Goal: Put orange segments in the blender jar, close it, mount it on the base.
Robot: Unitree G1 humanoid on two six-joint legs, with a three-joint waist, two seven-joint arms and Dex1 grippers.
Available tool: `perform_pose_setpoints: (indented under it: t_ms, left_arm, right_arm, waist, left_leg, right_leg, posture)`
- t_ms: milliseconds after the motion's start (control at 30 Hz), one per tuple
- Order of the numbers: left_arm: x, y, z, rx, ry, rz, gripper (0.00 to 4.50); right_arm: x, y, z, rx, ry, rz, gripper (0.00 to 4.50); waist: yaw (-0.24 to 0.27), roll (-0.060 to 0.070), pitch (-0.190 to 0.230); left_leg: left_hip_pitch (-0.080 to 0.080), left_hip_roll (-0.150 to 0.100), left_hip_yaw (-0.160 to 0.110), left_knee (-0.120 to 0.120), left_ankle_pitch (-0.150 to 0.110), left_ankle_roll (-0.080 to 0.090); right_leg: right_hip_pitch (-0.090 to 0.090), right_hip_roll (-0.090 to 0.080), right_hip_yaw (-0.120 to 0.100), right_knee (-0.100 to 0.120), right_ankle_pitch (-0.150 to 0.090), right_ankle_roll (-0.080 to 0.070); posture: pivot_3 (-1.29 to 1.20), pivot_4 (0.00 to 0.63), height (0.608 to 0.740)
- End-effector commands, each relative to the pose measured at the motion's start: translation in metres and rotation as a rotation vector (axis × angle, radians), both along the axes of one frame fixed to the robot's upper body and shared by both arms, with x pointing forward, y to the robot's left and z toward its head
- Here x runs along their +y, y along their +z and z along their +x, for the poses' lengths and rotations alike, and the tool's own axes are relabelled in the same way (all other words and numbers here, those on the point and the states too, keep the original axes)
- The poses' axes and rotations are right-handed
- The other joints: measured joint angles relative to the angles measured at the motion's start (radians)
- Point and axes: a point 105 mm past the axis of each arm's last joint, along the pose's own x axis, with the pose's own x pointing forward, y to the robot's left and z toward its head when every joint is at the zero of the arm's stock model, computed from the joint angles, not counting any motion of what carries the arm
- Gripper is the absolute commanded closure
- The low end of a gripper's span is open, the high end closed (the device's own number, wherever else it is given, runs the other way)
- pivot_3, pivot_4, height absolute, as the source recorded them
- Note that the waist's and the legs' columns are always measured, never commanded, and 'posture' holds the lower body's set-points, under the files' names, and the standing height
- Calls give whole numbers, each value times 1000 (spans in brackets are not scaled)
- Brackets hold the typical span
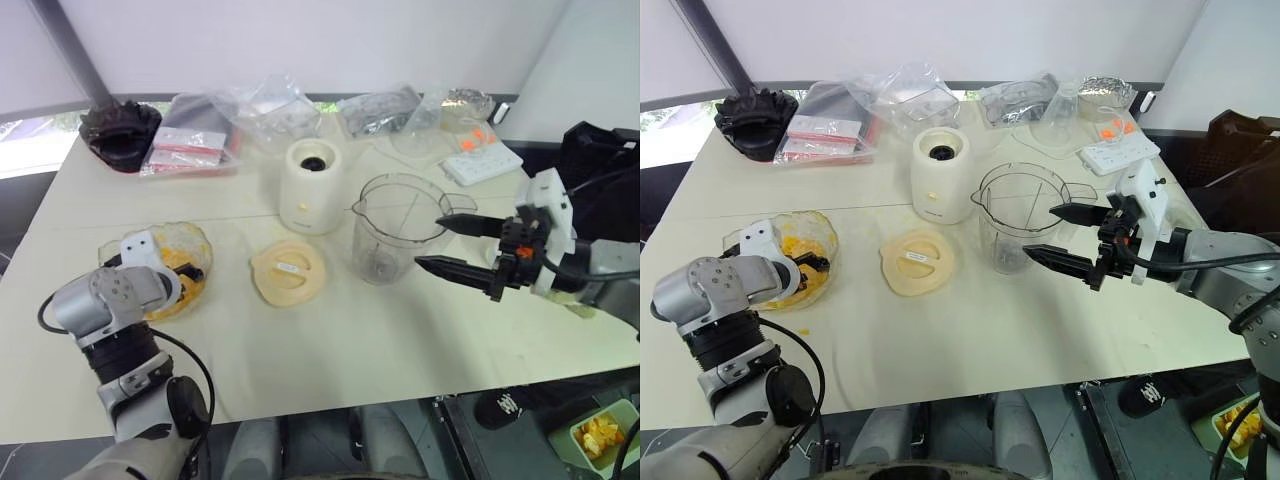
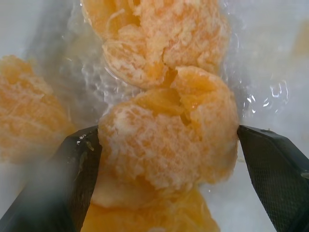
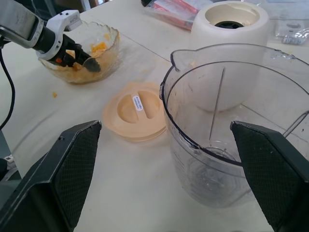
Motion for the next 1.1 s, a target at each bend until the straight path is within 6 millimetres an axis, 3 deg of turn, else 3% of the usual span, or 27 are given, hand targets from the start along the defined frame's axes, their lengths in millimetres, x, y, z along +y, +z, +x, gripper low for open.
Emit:
perform_pose_setpoints:
  t_ms: [33, 333, 433, 600, 667, 933, 1100]
  left_arm:
    - [4, 0, 3, -9, 23, -6, 0]
    - [1, -2, 13, -20, 30, -28, 0]
    - [0, -2, 13, -23, 31, -32, 789]
    - [-1, 0, 13, -25, 28, -36, 3369]
    - [-1, 2, 12, -27, 21, -38, 4182]
    - [4, 7, 10, -32, 29, -21, 4182]
    - [9, 31, 16, -237, 30, -47, 4182]
  right_arm:
    - [1, 9, -4, -55, -2, -4, 22]
    - [-3, 10, -4, -68, -28, -10, 22]
    - [-3, 9, -3, -70, -34, -13, 0]
    - [-3, 8, -2, -74, -39, -14, 0]
    - [-3, 8, -1, -75, -41, -12, 0]
    - [-2, 6, 2, -82, -38, -12, 0]
    - [-1, 5, 4, -86, -36, -13, 0]
  waist:
    - [0, 0, 0]
    - [0, 0, -1]
    - [0, 0, -1]
    - [0, 0, -1]
    - [0, 0, -1]
    - [-1, 0, -1]
    - [-3, 0, -1]
  left_leg:
    - [0, 0, 0, 0, 0, 0]
    - [2, 0, 0, 0, 0, 0]
    - [3, 0, 0, 0, 0, 0]
    - [3, 0, 0, 0, 0, 0]
    - [3, 0, 0, 0, 0, 0]
    - [2, 0, 0, 0, 0, 0]
    - [2, 0, 0, 0, 0, 0]
  right_leg:
    - [0, 0, 0, 0, 0, 0]
    - [2, 0, 0, 1, 0, 0]
    - [2, 0, 0, 1, 0, 0]
    - [3, 0, 0, 0, 0, 0]
    - [3, 0, 0, 0, 0, 0]
    - [3, 0, 0, 0, 0, 0]
    - [2, 0, 0, 0, 1, 0]
  posture:
    - [0, 150, 740]
    - [0, 150, 740]
    - [0, 150, 740]
    - [0, 150, 740]
    - [0, 150, 740]
    - [0, 150, 740]
    - [0, 150, 740]
